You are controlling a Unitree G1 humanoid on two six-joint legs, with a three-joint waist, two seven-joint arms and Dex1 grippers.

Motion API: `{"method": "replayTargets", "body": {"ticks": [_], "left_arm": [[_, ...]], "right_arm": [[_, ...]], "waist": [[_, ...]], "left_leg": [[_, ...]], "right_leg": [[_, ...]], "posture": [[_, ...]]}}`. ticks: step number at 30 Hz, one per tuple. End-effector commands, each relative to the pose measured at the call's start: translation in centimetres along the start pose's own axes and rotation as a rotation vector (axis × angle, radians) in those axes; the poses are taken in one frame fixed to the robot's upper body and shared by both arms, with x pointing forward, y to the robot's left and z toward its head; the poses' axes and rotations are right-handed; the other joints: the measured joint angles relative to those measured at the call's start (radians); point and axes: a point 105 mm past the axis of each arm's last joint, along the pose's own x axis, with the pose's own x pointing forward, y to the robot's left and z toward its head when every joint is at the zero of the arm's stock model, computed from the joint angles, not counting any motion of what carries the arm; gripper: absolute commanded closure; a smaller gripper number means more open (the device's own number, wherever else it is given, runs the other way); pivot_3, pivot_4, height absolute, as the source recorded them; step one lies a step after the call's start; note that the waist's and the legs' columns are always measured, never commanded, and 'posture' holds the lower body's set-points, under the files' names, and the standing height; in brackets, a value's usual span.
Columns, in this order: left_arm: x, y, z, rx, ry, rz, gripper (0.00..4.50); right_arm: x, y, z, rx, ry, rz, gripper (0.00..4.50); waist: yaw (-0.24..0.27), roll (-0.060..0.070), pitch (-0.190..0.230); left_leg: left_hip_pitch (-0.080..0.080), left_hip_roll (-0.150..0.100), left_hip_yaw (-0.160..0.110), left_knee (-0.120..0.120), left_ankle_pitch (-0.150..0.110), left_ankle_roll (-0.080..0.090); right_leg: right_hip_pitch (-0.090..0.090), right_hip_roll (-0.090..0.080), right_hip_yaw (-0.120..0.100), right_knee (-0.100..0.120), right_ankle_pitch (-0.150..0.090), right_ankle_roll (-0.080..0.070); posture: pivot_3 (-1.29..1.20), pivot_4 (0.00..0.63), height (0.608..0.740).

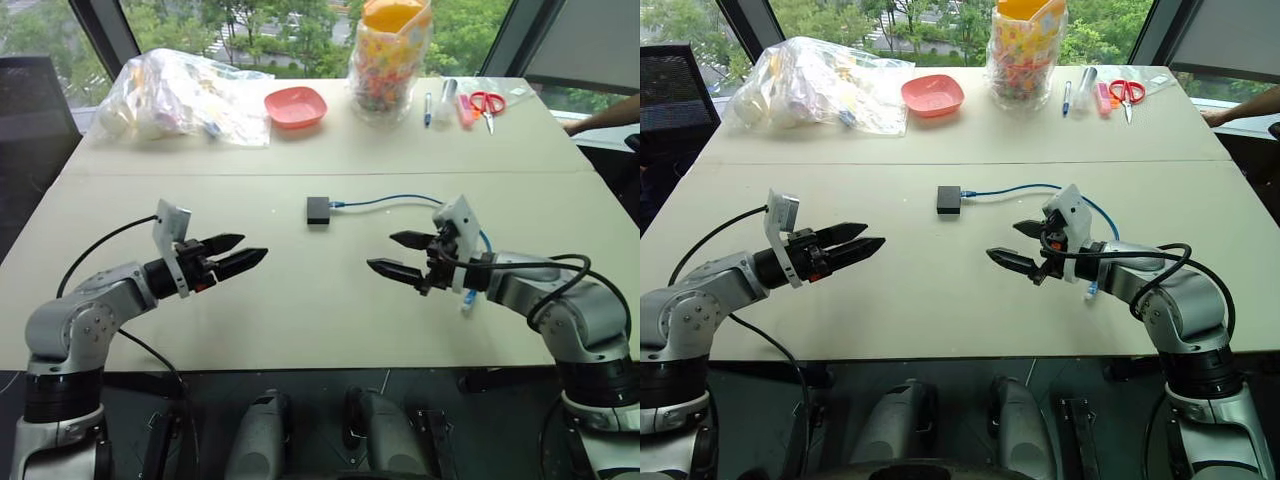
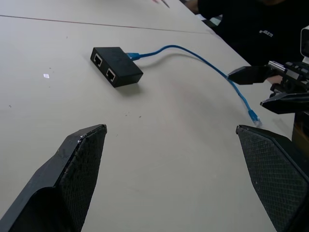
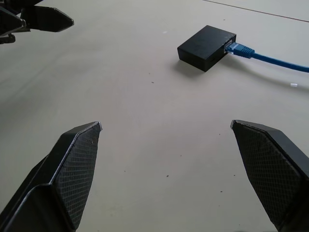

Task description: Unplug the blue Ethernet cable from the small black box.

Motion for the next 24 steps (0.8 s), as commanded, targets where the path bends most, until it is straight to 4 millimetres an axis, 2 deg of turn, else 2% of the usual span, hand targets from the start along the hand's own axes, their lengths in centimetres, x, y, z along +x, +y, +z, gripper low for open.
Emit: {"method": "replayTargets", "body": {"ticks": [1, 15, 20, 24], "left_arm": [[-0.3, -0.2, 0.7, 0.031, -0.026, -0.008, 0.03], [0.0, 1.0, 1.0, 0.094, -0.02, 0.032, 0.03], [1.1, 4.2, 2.3, 0.225, 0.028, 0.046, 0.03], [1.7, 4.7, 2.8, 0.277, 0.113, -0.058, 0.03]], "right_arm": [[-0.1, 0.1, 1.7, -0.047, -0.061, 0.002, 0.0], [0.2, -0.5, 2.3, -0.097, -0.095, -0.025, 0.0], [3.2, -3.2, 3.5, -0.142, -0.125, -0.07, 0.0], [6.0, -4.7, 3.3, -0.228, -0.055, -0.046, 0.0]], "waist": [[0.0, 0.0, 0.0], [0.001, 0.0, 0.0], [-0.001, 0.0, 0.0], [-0.003, 0.0, 0.0]], "left_leg": [[0.0, 0.0, 0.0, 0.0, 0.0, 0.0], [0.0, 0.0, 0.0, 0.0, 0.0, 0.0], [0.0, 0.0, 0.002, 0.001, 0.0, 0.0], [0.001, 0.0, 0.006, 0.001, 0.0, 0.0]], "right_leg": [[0.0, 0.0, 0.0, 0.0, 0.0, 0.0], [0.0, 0.0, 0.0, 0.0, 0.0, 0.0], [0.0, 0.001, 0.0, -0.001, 0.002, -0.003], [0.0, 0.001, 0.0, 0.0, 0.002, -0.003]], "posture": [[0.0, 0.15, 0.74], [0.0, 0.15, 0.74], [0.0, 0.15, 0.74], [0.0, 0.15, 0.74]]}}
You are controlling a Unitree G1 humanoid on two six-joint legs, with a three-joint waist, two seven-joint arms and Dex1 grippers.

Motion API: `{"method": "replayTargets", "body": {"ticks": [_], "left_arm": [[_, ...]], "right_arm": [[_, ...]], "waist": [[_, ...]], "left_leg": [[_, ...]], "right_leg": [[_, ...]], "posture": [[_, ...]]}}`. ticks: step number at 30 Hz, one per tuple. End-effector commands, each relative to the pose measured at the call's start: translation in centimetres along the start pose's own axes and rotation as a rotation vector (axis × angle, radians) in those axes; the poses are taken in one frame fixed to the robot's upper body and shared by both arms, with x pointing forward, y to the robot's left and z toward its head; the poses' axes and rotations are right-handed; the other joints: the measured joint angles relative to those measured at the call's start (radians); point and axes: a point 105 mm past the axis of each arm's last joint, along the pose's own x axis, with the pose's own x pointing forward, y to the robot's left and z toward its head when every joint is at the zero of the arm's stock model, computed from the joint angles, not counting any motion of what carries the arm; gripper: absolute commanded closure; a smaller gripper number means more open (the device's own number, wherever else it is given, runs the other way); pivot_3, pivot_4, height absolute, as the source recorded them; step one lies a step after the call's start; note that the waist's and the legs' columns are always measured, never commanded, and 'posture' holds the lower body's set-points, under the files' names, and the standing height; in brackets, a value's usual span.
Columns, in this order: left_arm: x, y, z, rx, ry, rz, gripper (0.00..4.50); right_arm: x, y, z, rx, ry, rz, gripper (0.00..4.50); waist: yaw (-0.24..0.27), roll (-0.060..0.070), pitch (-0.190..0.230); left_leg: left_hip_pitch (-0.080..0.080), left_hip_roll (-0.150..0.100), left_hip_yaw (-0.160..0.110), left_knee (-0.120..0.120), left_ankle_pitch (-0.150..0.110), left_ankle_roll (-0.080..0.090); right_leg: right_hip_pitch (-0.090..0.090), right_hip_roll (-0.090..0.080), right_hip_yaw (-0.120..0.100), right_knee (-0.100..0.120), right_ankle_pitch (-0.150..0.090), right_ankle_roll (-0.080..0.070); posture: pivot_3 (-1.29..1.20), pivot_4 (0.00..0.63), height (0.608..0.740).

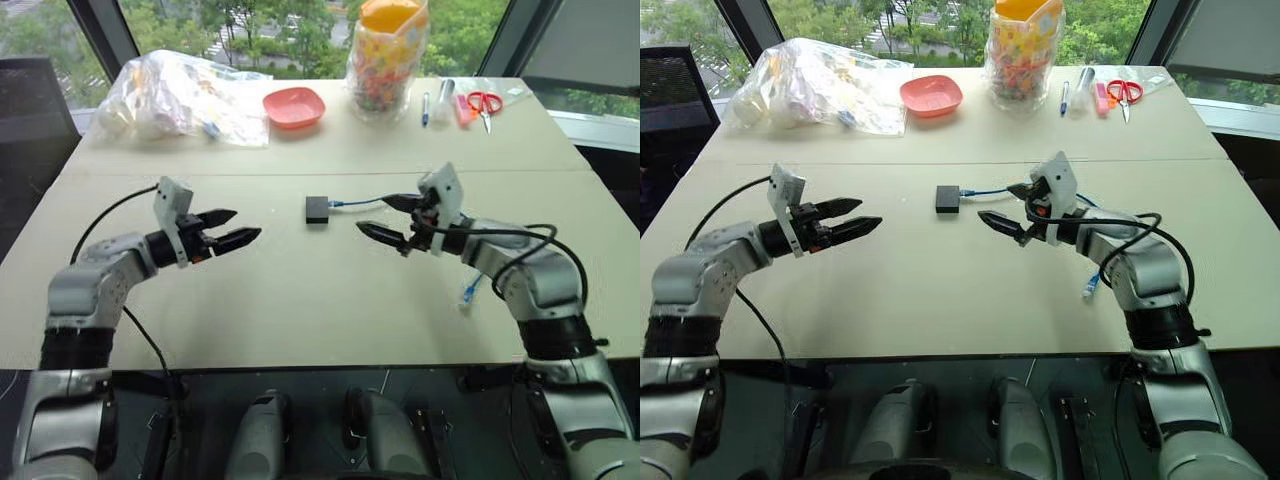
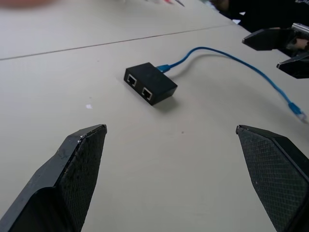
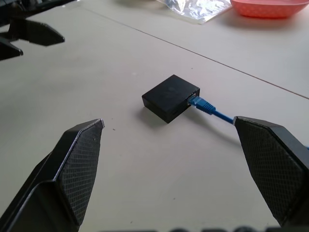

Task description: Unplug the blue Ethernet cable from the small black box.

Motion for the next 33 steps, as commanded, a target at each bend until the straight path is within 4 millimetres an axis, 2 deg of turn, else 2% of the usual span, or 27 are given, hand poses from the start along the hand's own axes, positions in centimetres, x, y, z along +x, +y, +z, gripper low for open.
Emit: {"method": "replayTargets", "body": {"ticks": [1, 6, 11, 15, 20, 22, 24, 29, 30, 33], "left_arm": [[-0.1, -0.2, 0.4, 0.074, 0.069, -0.113, 0.03], [-1.5, -1.5, 1.9, 0.103, 0.107, -0.223, 0.03], [-3.1, -3.1, 1.9, 0.113, 0.101, -0.224, 0.03], [-4.0, -4.0, 2.0, 0.101, 0.061, -0.181, 0.03], [-5.3, -5.0, 1.5, 0.063, 0.012, -0.08, 0.03], [-5.4, -5.1, 1.2, 0.054, 0.01, -0.053, 0.0], [-5.5, -5.2, 1.0, 0.05, 0.008, -0.029, 0.0], [-5.8, -5.2, 1.0, 0.042, -0.007, 0.0, 0.0], [-5.8, -5.1, 1.0, 0.04, -0.007, 0.003, 0.0], [-5.7, -5.0, 0.9, 0.036, -0.007, 0.006, 0.0]], "right_arm": [[2.3, -1.0, -0.2, -0.083, 0.035, 0.03, 0.0], [5.8, -3.0, -1.5, -0.158, 0.144, 0.037, 0.0], [7.1, -4.1, -1.8, -0.217, 0.224, -0.016, 0.0], [7.7, -3.9, -1.9, -0.244, 0.268, -0.019, 0.0], [10.1, -1.9, -1.7, -0.289, 0.298, -0.011, 0.0], [10.7, -1.2, -1.8, -0.27, 0.297, 0.004, 0.54], [10.9, -0.6, -2.2, -0.254, 0.315, 0.031, 1.34], [10.4, 0.1, -3.7, -0.2, 0.386, 0.112, 4.05], [10.2, 0.1, -3.9, -0.192, 0.396, 0.121, 4.47], [9.8, -0.1, -3.8, -0.188, 0.398, 0.137, 4.47]], "waist": [[-0.003, 0.0, 0.0], [-0.022, -0.001, 0.001], [-0.029, -0.001, 0.001], [-0.028, -0.001, 0.001], [-0.036, -0.002, 0.001], [-0.035, -0.002, 0.001], [-0.033, -0.002, 0.001], [-0.03, -0.002, 0.001], [-0.029, -0.002, 0.001], [-0.027, -0.002, 0.001]], "left_leg": [[-0.001, 0.0, 0.001, -0.001, 0.0, 0.0], [-0.003, -0.001, 0.008, -0.002, -0.001, 0.002], [-0.002, 0.0, 0.01, -0.003, -0.001, 0.002], [-0.001, 0.0, 0.01, -0.003, -0.001, 0.002], [0.009, 0.001, 0.012, -0.003, -0.001, 0.002], [0.015, 0.001, 0.012, -0.003, -0.001, 0.002], [0.016, 0.001, 0.011, -0.003, -0.001, 0.001], [0.017, 0.002, 0.011, -0.003, 0.0, 0.0], [0.016, 0.002, 0.011, -0.003, 0.0, 0.0], [0.016, 0.002, 0.012, -0.003, -0.001, 0.0]], "right_leg": [[-0.001, 0.0, 0.0, 0.0, 0.0, 0.0], [-0.006, 0.0, 0.007, 0.002, 0.002, 0.004], [-0.006, -0.001, 0.01, 0.003, 0.002, 0.005], [-0.006, -0.001, 0.011, 0.005, 0.002, 0.005], [-0.005, -0.001, 0.017, 0.013, -0.002, 0.008], [0.0, 0.0, 0.018, 0.014, -0.002, 0.008], [0.0, 0.0, 0.018, 0.015, -0.004, 0.005], [0.001, -0.001, 0.018, 0.015, -0.004, 0.004], [0.001, -0.001, 0.018, 0.015, -0.004, 0.004], [0.001, -0.001, 0.018, 0.015, -0.004, 0.004]], "posture": [[0.0, 0.15, 0.74], [0.0, 0.15, 0.74], [0.0, 0.15, 0.74], [0.0, 0.15, 0.74], [0.0, 0.15, 0.74], [0.0, 0.15, 0.74], [0.0, 0.15, 0.74], [0.0, 0.15, 0.74], [0.0, 0.15, 0.74], [0.0, 0.15, 0.74]]}}
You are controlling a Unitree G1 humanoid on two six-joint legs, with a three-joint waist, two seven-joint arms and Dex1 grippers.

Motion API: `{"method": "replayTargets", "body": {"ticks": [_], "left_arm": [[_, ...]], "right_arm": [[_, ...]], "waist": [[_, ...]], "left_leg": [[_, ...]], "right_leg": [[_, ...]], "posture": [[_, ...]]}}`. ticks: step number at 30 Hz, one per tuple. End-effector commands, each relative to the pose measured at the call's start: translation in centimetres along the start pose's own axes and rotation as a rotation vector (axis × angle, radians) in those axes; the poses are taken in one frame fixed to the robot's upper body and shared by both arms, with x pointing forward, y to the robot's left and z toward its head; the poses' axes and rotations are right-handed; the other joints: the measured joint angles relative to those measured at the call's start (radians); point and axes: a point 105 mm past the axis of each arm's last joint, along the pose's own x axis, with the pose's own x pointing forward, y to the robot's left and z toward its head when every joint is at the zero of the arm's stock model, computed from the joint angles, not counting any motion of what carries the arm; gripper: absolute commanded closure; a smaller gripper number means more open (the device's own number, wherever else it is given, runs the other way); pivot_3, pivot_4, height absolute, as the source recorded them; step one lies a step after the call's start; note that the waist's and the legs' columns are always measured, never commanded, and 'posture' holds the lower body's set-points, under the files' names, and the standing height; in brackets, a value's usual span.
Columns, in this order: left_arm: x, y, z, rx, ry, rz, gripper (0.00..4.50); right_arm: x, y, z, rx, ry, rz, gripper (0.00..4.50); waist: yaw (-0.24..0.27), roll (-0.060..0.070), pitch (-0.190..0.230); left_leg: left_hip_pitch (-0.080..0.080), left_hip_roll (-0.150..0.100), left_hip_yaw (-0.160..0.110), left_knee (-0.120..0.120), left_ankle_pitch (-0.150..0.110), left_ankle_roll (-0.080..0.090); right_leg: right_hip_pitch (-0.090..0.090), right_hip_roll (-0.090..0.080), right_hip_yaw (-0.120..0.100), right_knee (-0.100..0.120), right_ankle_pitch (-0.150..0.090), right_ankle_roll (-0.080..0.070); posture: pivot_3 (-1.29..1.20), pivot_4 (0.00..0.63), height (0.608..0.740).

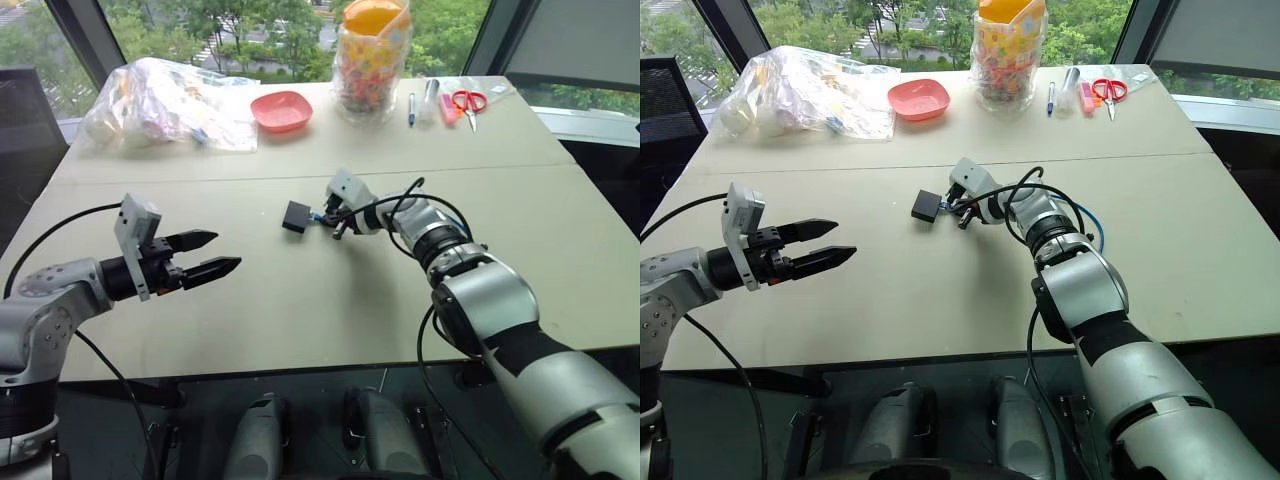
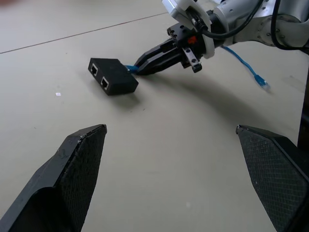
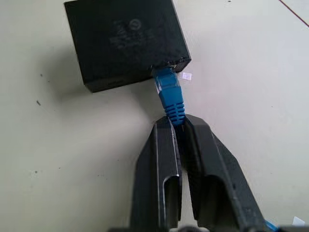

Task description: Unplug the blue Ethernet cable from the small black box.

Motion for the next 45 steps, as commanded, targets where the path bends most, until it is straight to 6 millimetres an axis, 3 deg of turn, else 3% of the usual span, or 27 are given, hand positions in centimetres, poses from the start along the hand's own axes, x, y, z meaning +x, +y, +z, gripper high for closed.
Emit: {"method": "replayTargets", "body": {"ticks": [1, 5, 9, 14, 18, 25, 28, 34, 36, 41, 45], "left_arm": [[-0.2, 0.0, 1.2, 0.039, -0.034, 0.003, 0.0], [0.8, 1.3, 2.0, 0.041, -0.08, 0.006, 0.0], [2.9, 6.1, 4.4, -0.096, -0.259, 0.081, 0.0], [7.2, 6.9, 5.5, -0.143, -0.251, -0.069, 0.0], [11.5, 6.3, 6.7, -0.118, -0.228, -0.152, 0.0], [14.7, 4.7, 7.4, -0.118, -0.208, -0.245, 0.0], [15.3, 4.7, 7.7, -0.149, -0.228, -0.229, 0.83], [15.6, 3.8, 7.6, -0.157, -0.231, -0.292, 3.44], [15.6, 3.8, 7.5, -0.156, -0.229, -0.298, 4.04], [15.3, 4.2, 7.3, -0.161, -0.233, -0.276, 4.04], [14.7, 4.7, 7.4, -0.195, -0.264, -0.266, 4.04]], "right_arm": [[-0.3, 0.0, -0.2, 0.006, 0.01, 0.028, 4.47], [-1.5, -2.7, 3.4, -0.113, -0.122, -0.177, 4.47], [-3.8, -4.3, 7.6, -0.361, -0.326, -0.378, 4.47], [-4.9, -2.5, 7.9, -0.621, -0.419, -0.382, 4.47], [-5.9, -1.7, 7.9, -0.707, -0.447, -0.406, 4.47], [-7.1, -2.3, 7.8, -0.775, -0.414, -0.497, 4.47], [-7.6, -2.3, 7.9, -0.788, -0.412, -0.518, 4.5], [-7.7, -1.3, 7.9, -0.805, -0.413, -0.514, 4.5], [-7.6, -1.0, 8.0, -0.806, -0.412, -0.512, 4.5], [-7.4, -0.6, 7.9, -0.805, -0.407, -0.503, 4.5], [-8.7, -0.8, 6.3, -0.657, -0.424, -0.499, 2.92]], "waist": [[0.0, 0.0, 0.0], [0.006, 0.0, 0.0], [0.01, -0.001, 0.001], [-0.002, -0.004, 0.0], [0.001, -0.005, 0.001], [-0.008, -0.006, 0.001], [-0.006, -0.006, 0.001], [-0.002, -0.006, 0.001], [-0.001, -0.006, 0.001], [0.0, -0.006, 0.001], [0.0, -0.006, 0.001]], "left_leg": [[0.0, 0.0, 0.0, 0.0, 0.0, 0.0], [-0.001, -0.001, 0.0, 0.0, 0.0, 0.0], [-0.002, -0.003, 0.0, 0.0, 0.001, -0.001], [-0.002, -0.003, 0.004, 0.0, 0.0, 0.001], [-0.003, -0.004, 0.005, -0.001, -0.001, 0.002], [-0.002, -0.003, 0.006, -0.001, -0.001, 0.002], [-0.002, -0.003, 0.005, -0.001, -0.001, 0.002], [-0.003, -0.003, 0.005, -0.001, -0.001, 0.002], [-0.003, -0.003, 0.005, -0.001, -0.001, 0.002], [-0.003, -0.003, 0.005, 0.0, -0.001, 0.002], [-0.003, -0.003, 0.004, 0.0, -0.001, 0.002]], "right_leg": [[0.0, 0.0, 0.0, 0.0, 0.0, 0.0], [0.0, 0.0, 0.0, 0.0, 0.0, 0.0], [0.0, 0.0, -0.001, 0.0, 0.0, 0.0], [0.0, 0.0, 0.0, -0.001, 0.001, 0.006], [-0.001, 0.0, 0.0, -0.001, 0.001, 0.006], [-0.001, 0.0, 0.0, -0.001, 0.0, 0.007], [-0.002, 0.0, 0.0, 0.0, 0.0, 0.007], [-0.002, 0.0, 0.0, 0.0, 0.0, 0.007], [-0.001, 0.0, 0.0, -0.001, 0.0, 0.007], [-0.001, 0.0, 0.0, -0.001, 0.0, 0.007], [-0.001, 0.0, 0.0, -0.001, 0.0, 0.007]], "posture": [[0.0, 0.15, 0.74], [0.0, 0.15, 0.74], [0.0, 0.15, 0.74], [0.0, 0.15, 0.74], [0.0, 0.15, 0.74], [0.0, 0.15, 0.74], [0.0, 0.15, 0.74], [0.0, 0.15, 0.74], [0.0, 0.15, 0.74], [0.0, 0.15, 0.74], [0.0, 0.15, 0.74]]}}
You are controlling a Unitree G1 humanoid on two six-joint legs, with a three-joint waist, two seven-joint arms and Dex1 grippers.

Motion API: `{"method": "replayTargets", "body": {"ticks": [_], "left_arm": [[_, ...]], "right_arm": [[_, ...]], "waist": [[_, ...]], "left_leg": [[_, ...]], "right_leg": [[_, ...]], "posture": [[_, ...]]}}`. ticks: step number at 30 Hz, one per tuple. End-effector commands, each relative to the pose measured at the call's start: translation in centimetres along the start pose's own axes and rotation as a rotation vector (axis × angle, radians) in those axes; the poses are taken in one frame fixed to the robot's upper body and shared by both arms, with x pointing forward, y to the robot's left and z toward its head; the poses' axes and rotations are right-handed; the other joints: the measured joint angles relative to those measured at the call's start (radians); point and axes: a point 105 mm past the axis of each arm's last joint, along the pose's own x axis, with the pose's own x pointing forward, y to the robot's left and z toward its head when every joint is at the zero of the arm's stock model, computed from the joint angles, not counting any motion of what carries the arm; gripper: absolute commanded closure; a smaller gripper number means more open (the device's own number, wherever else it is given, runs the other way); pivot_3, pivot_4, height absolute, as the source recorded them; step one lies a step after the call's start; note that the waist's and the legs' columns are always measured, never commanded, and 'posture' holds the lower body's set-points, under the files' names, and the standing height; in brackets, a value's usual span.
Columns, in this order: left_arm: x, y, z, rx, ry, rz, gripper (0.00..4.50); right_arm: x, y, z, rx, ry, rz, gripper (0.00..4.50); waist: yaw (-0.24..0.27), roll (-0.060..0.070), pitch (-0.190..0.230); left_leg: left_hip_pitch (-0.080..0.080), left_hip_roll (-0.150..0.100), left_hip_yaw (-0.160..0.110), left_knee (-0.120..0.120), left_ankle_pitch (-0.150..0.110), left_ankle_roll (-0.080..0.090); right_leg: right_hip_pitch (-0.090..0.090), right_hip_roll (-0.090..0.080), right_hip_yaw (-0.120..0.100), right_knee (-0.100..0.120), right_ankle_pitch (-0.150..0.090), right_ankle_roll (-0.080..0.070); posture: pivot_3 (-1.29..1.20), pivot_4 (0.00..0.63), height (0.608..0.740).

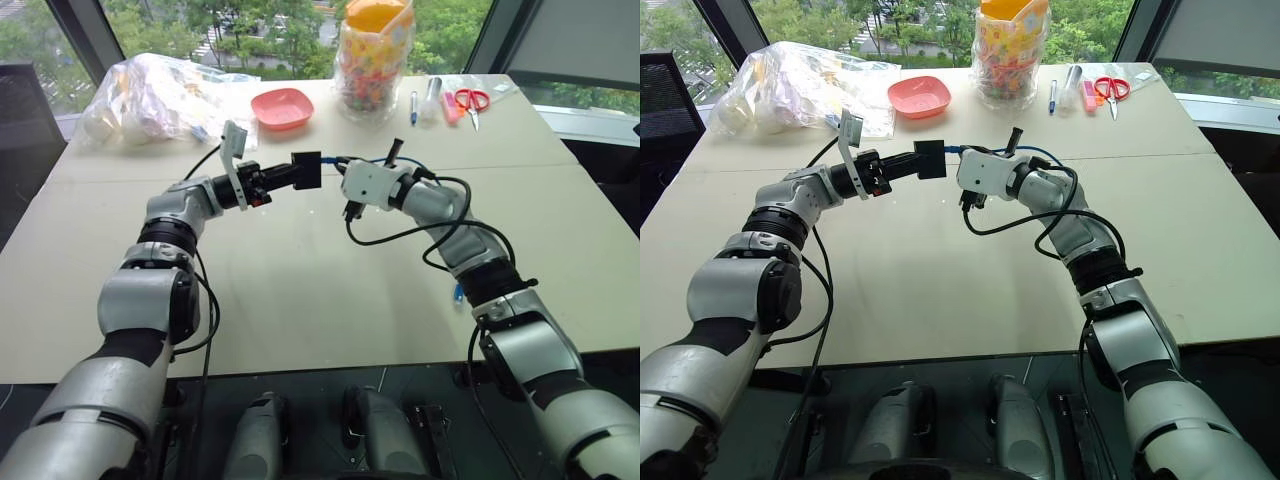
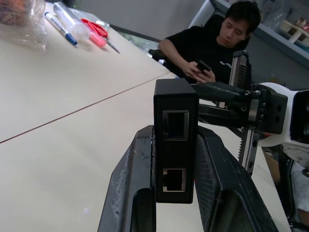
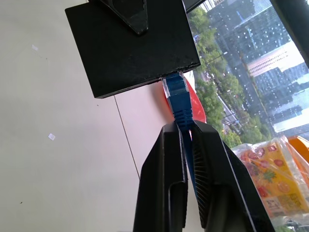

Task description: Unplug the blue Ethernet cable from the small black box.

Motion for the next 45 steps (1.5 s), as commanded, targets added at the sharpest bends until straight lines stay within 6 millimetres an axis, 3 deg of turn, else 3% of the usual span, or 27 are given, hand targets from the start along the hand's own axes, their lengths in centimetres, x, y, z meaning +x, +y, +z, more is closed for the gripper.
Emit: {"method": "replayTargets", "body": {"ticks": [1, 4, 5, 7, 9, 13, 20, 35, 45], "left_arm": [[-0.8, -0.3, 1.8, 0.0, -0.072, -0.019, 4.04], [-1.5, -0.6, 2.5, -0.049, -0.116, -0.056, 4.04], [-1.6, -1.0, 2.4, -0.042, -0.11, -0.084, 4.04], [-1.9, -2.2, 2.8, -0.066, -0.118, -0.172, 4.04], [-2.4, -3.5, 3.6, -0.128, -0.155, -0.254, 4.04], [-3.9, -6.1, 4.4, -0.232, -0.195, -0.389, 4.04], [-4.8, -7.1, 3.9, -0.296, -0.213, -0.393, 4.04], [-3.5, -9.0, 2.5, -0.282, -0.166, -0.442, 4.04], [-3.5, -8.8, 2.8, -0.288, -0.179, -0.44, 4.04]], "right_arm": [[-2.0, -1.5, 0.0, 0.187, -0.012, -0.099, 2.47], [-4.0, -1.7, -0.2, 0.544, -0.04, -0.198, 0.98], [-4.4, -1.5, 0.7, 0.736, -0.104, -0.204, 0.52], [-5.0, -0.8, 3.8, 1.188, -0.308, -0.138, 0.52], [-5.7, -0.3, 6.6, 1.445, -0.457, -0.022, 0.52], [-5.8, -0.1, 8.3, 1.642, -0.538, 0.04, 0.52], [-5.2, -0.3, 8.7, 1.681, -0.536, 0.012, 0.52], [-4.4, -0.9, 9.1, 1.628, -0.535, 0.027, 0.52], [-4.5, -1.4, 9.1, 1.644, -0.571, 0.002, 0.52]], "waist": [[0.003, 0.0, 0.0], [0.004, 0.0, 0.0], [0.004, 0.0, 0.0], [0.001, 0.0, 0.0], [-0.003, 0.0, 0.0], [-0.001, 0.0, 0.0], [0.006, 0.0, 0.0], [0.004, 0.0, 0.0], [0.004, 0.0, 0.0]], "left_leg": [[0.0, 0.0, 0.0, 0.0, 0.0, 0.0], [0.0, 0.0, -0.001, 0.0, 0.0, 0.0], [0.0, 0.0, -0.002, 0.0, 0.0, 0.0], [0.0, 0.001, -0.003, 0.0, 0.0, 0.0], [0.001, 0.004, -0.004, 0.0, 0.0, 0.0], [0.001, 0.005, -0.004, 0.001, 0.0, 0.0], [0.001, 0.004, -0.005, 0.001, 0.0, 0.0], [0.0, 0.003, -0.005, 0.001, 0.0, 0.0], [0.0, 0.003, -0.005, 0.001, 0.0, 0.0]], "right_leg": [[0.0, 0.0, 0.0, 0.0, 0.0, 0.0], [0.0, 0.0, 0.0, 0.0, 0.0, 0.0], [0.0, 0.0, 0.0, 0.0, 0.0, 0.0], [0.0, 0.0, 0.0, 0.0, 0.001, -0.001], [0.0, 0.0, 0.0, 0.002, 0.002, -0.004], [0.001, 0.001, 0.0, 0.002, 0.001, -0.002], [0.001, -0.001, 0.0, 0.0, 0.001, -0.002], [0.0, 0.0, 0.0, -0.001, 0.001, -0.002], [0.0, 0.0, 0.0, -0.001, 0.001, -0.002]], "posture": [[0.0, 0.15, 0.74], [0.0, 0.15, 0.74], [0.0, 0.15, 0.74], [0.0, 0.15, 0.74], [0.0, 0.15, 0.74], [0.0, 0.15, 0.74], [0.0, 0.15, 0.74], [0.0, 0.15, 0.74], [0.0, 0.15, 0.74]]}}
